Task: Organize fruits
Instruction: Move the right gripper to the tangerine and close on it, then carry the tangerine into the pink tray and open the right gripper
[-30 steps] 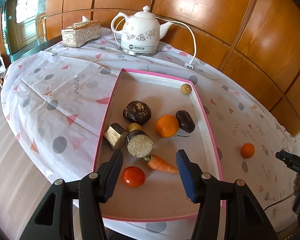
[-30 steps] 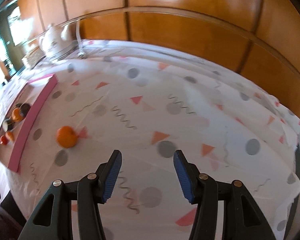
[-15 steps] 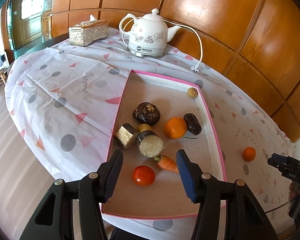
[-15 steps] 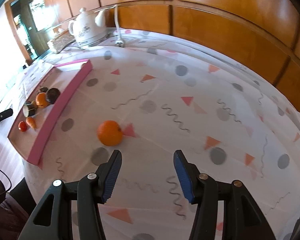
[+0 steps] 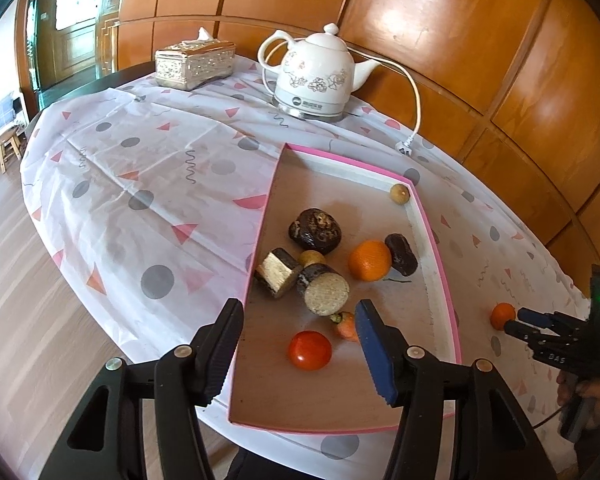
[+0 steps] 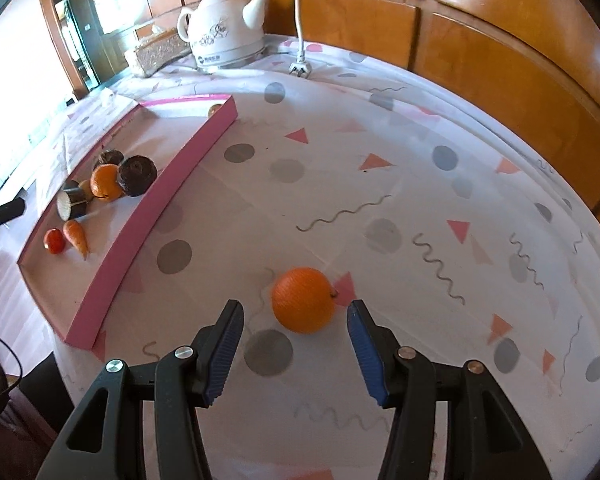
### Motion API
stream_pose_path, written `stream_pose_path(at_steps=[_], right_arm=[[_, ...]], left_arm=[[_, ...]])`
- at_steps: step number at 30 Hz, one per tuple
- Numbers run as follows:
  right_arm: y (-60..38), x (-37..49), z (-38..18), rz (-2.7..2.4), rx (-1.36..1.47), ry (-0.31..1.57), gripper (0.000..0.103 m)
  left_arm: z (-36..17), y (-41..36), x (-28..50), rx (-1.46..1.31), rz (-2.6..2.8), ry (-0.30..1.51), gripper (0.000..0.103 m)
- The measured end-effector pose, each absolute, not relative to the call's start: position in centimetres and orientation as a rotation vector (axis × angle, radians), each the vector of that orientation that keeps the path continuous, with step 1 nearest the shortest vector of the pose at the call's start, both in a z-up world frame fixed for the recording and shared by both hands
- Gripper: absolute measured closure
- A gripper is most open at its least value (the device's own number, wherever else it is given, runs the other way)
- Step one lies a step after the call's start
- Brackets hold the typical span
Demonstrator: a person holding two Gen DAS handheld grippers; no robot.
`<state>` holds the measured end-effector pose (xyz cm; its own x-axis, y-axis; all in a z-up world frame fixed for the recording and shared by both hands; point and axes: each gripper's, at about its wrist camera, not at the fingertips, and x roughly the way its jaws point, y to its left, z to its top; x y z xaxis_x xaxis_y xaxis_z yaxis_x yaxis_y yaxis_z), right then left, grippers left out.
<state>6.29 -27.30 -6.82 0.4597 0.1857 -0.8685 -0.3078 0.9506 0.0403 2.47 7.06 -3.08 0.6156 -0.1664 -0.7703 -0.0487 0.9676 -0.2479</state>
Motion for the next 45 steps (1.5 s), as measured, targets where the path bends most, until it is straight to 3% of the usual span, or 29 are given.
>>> stream_pose_path(at_steps=[4,7,8,27,45], right_arm=[[-26.4,6.8,-7.6,0.287,-0.156,1.068,0.049],[-26.0,6.9,-7.8,0.250,-0.203,1.065,0.066],[-26.0,6.9,-7.8,0.242,-0.211,1.064,0.067],[-23.1,5.0,-5.6,0.331,-0.148,1.003,0.068],[-12.8,4.1,-2.0,0.590,-0.176,0.903,0.068]], left_arm=[[-3.0,7.6,2.3,-0.260,-0.055,0.903,0.044],[-3.0,8.0,2.2,-0.261,-0.045,0.898,0.044],[-3.1,8.0,2.2,-0.259,-0.043,0.897,0.044],[-3.3,8.4,1.9,-0.273,-0.046,0.898,0.042],[-3.4,10.7,2.1,-0.314,0.019,0.885,0.038]])
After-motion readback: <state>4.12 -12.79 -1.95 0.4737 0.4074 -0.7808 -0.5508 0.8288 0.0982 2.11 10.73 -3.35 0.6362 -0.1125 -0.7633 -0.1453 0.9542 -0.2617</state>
